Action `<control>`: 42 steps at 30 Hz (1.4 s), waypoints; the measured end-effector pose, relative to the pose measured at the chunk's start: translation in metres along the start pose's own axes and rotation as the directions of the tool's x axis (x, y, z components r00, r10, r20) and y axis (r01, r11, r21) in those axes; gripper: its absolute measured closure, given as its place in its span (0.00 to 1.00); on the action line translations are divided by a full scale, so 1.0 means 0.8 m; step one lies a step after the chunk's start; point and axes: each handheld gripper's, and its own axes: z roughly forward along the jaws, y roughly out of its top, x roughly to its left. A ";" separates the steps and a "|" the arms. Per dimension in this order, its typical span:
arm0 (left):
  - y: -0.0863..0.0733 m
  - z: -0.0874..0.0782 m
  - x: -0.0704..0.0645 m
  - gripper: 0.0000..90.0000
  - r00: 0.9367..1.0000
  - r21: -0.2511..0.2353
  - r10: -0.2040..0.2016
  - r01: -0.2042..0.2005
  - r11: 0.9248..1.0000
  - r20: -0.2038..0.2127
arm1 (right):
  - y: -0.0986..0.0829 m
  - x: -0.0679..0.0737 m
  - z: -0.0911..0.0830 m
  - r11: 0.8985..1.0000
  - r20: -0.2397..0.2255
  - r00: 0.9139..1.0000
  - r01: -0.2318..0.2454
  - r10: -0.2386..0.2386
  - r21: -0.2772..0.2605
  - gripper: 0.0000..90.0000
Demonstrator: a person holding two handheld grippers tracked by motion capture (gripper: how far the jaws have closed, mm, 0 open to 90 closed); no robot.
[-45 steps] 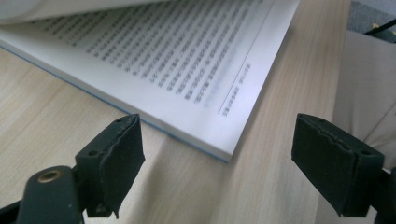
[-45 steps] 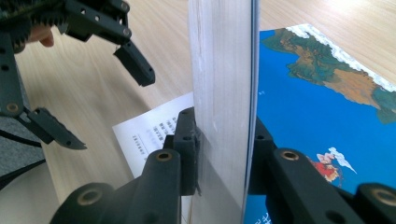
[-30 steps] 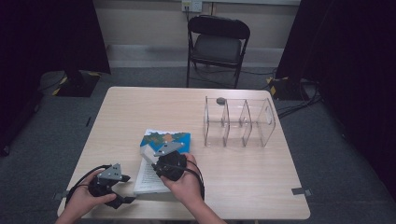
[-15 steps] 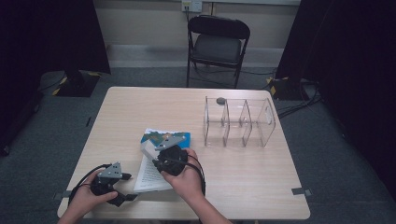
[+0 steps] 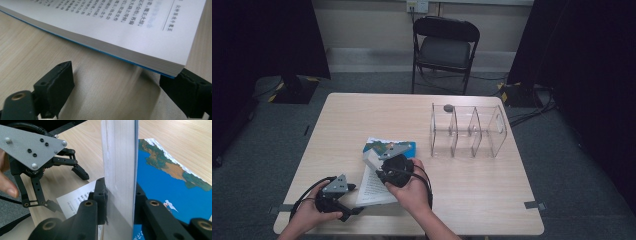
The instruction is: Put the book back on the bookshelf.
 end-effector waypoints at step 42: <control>0.010 0.009 0.001 0.19 0.999 -0.029 -0.035 0.033 0.999 -0.039 | 0.022 -0.016 -0.013 0.999 -0.015 0.999 -0.046 0.046 0.005 0.81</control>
